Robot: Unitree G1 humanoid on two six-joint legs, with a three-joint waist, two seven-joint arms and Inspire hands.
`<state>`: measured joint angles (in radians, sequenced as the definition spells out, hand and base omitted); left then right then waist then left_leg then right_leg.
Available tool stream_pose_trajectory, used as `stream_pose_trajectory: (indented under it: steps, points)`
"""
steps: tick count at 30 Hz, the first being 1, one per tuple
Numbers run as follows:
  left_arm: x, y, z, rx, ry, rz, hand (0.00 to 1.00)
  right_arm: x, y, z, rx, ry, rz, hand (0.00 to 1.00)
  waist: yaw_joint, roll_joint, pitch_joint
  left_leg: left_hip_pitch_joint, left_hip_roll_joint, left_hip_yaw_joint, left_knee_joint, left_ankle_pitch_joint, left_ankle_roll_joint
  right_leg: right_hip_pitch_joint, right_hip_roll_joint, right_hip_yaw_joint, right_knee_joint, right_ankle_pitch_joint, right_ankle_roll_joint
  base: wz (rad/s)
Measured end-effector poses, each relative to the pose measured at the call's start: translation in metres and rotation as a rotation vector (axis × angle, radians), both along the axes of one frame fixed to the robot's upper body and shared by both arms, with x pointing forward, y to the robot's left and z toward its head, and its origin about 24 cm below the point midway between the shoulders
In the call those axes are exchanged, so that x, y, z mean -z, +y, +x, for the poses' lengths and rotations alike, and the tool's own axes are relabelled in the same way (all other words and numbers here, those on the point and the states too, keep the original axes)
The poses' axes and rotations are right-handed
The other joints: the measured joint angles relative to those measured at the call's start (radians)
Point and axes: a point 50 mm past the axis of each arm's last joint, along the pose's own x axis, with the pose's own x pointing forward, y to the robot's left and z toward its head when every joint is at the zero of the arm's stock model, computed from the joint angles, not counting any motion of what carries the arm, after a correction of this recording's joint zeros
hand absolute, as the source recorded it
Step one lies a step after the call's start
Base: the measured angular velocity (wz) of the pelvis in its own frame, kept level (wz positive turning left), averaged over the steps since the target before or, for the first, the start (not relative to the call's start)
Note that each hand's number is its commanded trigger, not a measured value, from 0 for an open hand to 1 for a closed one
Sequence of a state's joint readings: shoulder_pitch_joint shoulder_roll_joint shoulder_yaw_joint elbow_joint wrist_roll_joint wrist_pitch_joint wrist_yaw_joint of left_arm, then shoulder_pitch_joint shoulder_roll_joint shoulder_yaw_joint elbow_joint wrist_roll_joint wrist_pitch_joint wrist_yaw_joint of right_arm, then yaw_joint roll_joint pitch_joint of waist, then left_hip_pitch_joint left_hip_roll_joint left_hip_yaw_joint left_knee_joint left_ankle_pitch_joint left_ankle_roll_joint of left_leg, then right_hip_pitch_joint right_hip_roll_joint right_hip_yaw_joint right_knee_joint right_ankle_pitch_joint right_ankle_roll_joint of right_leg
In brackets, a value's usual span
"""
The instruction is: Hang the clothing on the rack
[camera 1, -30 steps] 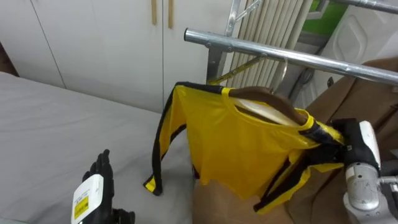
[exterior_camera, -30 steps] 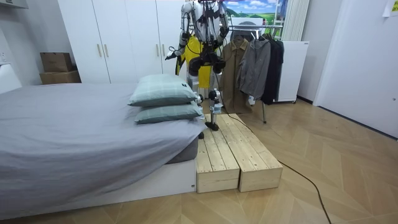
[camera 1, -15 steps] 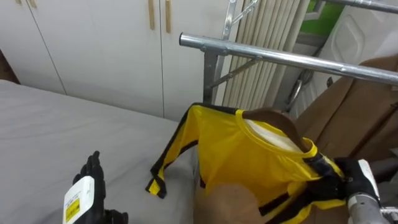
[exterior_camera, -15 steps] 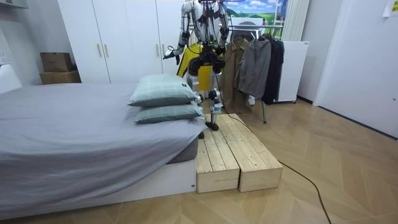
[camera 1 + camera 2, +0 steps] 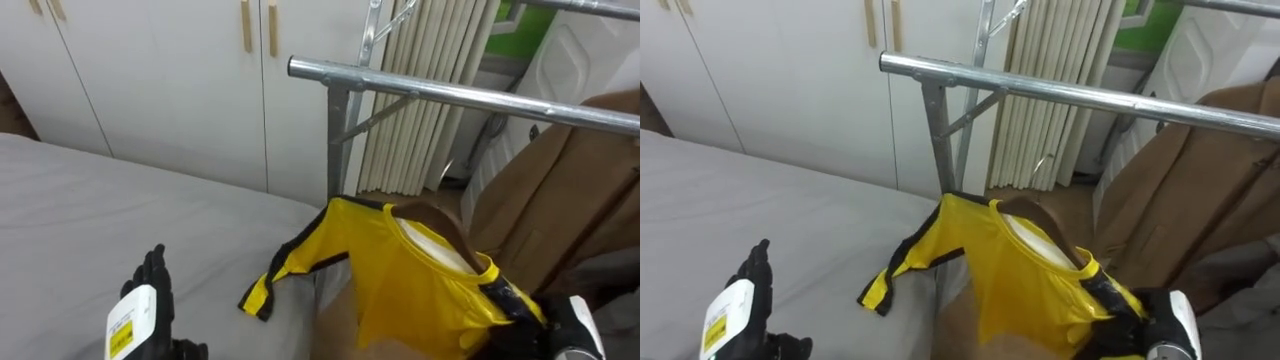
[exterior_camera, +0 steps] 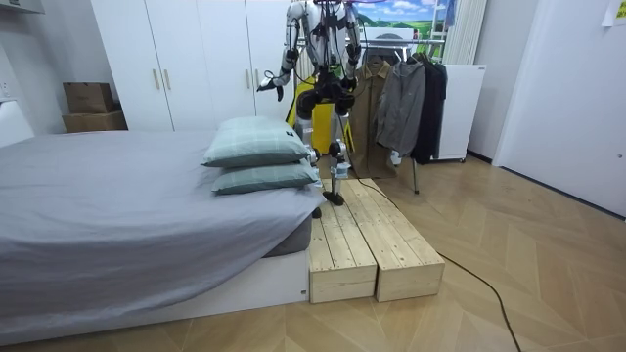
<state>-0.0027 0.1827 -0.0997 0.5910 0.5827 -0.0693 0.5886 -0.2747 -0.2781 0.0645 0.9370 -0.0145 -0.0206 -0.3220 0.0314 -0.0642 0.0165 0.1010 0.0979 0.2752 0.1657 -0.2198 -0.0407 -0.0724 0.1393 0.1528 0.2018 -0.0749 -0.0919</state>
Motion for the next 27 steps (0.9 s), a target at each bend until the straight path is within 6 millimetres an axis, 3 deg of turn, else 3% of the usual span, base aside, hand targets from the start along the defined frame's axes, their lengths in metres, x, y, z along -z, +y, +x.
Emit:
stream_pose_trajectory:
  steps: [7, 18, 27]
  points:
    - [-0.003, -0.001, 0.002, -0.010, -0.044, -0.007, 0.00, -0.007, -0.001, 0.006, 0.002, -0.028, -0.048, 1.00, 0.005, 0.000, 0.0019, -0.007, -0.001, 0.016, 0.001, 0.001, -0.001, -0.019, 0.002, 0.013, 0.007, 0.000, 0.000, -0.07]
    - [-0.002, -0.001, 0.002, -0.005, -0.032, -0.005, 0.00, -0.064, 0.004, 0.046, -0.068, -0.269, -0.179, 1.00, -0.005, -0.009, 0.0042, -0.018, -0.001, 0.025, -0.001, 0.002, -0.001, -0.034, 0.005, 0.019, 0.018, -0.001, 0.001, -0.02]
    - [-0.001, 0.000, 0.002, -0.002, -0.016, -0.008, 0.00, -0.088, 0.013, 0.056, -0.116, -0.375, -0.205, 1.00, -0.011, -0.021, 0.0015, -0.019, -0.002, 0.025, -0.001, 0.002, -0.001, -0.035, 0.004, 0.021, 0.016, -0.002, 0.001, 0.00]
